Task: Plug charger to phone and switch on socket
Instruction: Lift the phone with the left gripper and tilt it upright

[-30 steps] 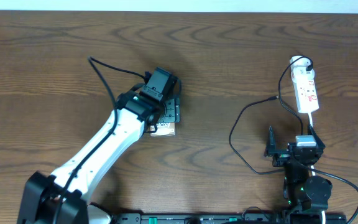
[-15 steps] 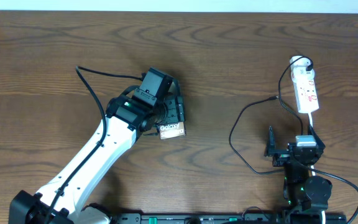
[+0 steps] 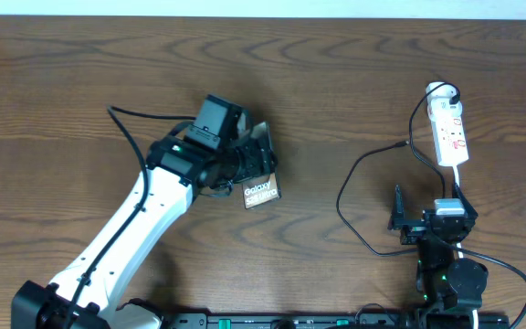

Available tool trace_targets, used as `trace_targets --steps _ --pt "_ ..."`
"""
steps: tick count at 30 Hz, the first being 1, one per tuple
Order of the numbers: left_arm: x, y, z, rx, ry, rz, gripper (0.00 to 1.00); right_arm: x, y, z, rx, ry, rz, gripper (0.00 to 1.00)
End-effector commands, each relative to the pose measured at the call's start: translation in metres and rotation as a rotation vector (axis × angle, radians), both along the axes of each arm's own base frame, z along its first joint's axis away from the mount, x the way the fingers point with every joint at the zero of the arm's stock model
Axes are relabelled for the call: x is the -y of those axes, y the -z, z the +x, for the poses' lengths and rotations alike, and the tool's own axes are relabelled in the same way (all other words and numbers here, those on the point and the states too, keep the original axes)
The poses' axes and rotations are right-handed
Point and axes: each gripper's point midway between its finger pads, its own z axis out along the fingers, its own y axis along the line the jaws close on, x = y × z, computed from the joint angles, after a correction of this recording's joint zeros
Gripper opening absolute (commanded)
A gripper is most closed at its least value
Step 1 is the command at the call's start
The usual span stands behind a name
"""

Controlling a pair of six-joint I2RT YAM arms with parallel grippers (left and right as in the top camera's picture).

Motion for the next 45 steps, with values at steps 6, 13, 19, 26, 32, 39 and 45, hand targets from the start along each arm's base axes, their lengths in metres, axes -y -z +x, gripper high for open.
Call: trace_targets --steps 6,13,19,26,32,39,45 --pt "0.000 -0.014 0.003 -0.001 -0.012 -0.082 0.64 0.000 0.000 0.000 0.002 0.001 -0.011 0.99" --pt "0.003 -0.019 0.010 0.026 -0.026 -0.106 0.64 0.000 0.000 0.000 0.003 0.001 -0.011 0.99" --pt "0.009 -0.024 0.011 0.015 -0.034 -0.148 0.63 0.000 0.000 0.000 0.002 0.001 -0.011 0.99" --pt "0.030 -0.044 0.013 0.032 0.018 -0.282 0.64 0.000 0.000 0.000 0.003 0.001 -0.011 0.99" --pt "0.041 -0.056 0.008 0.031 0.072 -0.361 0.64 0.000 0.000 0.000 0.002 0.001 -0.011 0.99" --pt "0.041 -0.067 0.010 -0.011 0.060 -0.452 0.64 0.000 0.000 0.000 0.002 0.001 -0.011 0.99" --pt "0.025 -0.074 0.023 -0.043 -0.023 -0.510 0.63 0.000 0.000 0.000 0.002 0.001 -0.011 0.99"
